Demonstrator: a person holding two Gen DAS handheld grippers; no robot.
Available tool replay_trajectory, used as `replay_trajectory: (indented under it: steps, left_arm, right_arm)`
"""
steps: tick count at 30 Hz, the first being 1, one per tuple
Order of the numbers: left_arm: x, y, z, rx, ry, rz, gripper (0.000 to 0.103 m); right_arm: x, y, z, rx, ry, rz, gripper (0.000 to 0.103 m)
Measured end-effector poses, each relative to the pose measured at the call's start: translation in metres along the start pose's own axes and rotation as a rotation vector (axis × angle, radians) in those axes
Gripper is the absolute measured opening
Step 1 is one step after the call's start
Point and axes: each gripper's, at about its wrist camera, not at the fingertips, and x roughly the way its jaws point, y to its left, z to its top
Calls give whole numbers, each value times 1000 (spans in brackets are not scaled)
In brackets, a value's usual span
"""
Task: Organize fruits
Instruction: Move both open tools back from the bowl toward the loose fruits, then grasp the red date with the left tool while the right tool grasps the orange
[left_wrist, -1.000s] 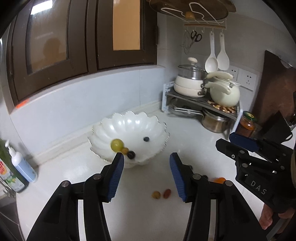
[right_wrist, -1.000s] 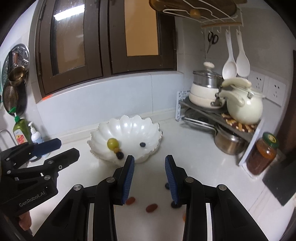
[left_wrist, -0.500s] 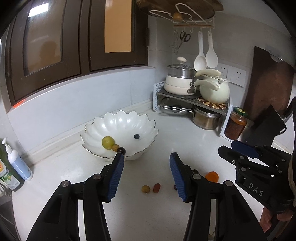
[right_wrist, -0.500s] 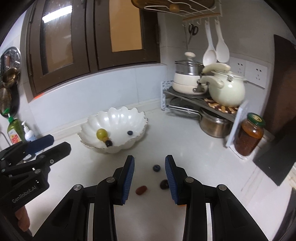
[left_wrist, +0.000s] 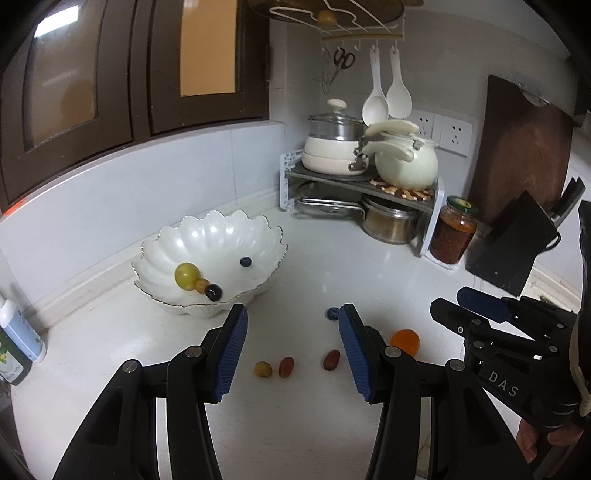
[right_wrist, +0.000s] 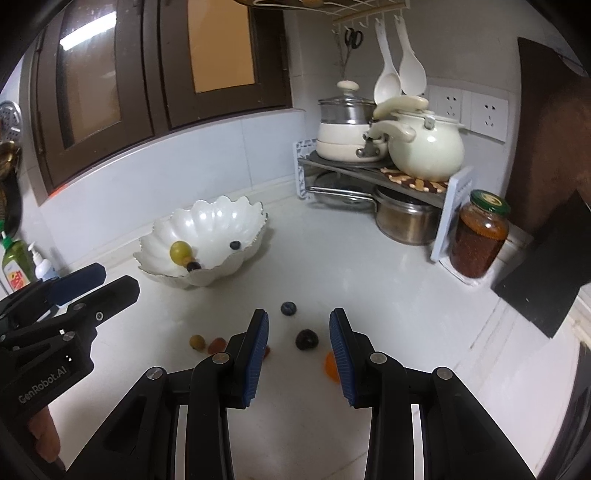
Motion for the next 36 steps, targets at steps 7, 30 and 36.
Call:
replay_trajectory:
  steps: [7,30,36]
  left_arm:
    - [16,-9,-9,18,46,-10,51]
    - [75,-32,-44,89,183,-35,60]
    - [93,-33,-50,89,223,-53,59]
  right_arm:
    - [9,-8,-9,20,33,-25,36]
    - [54,-32,-39,51,146,-83,52]
    - [64,-36,-45,36,163,-101,52]
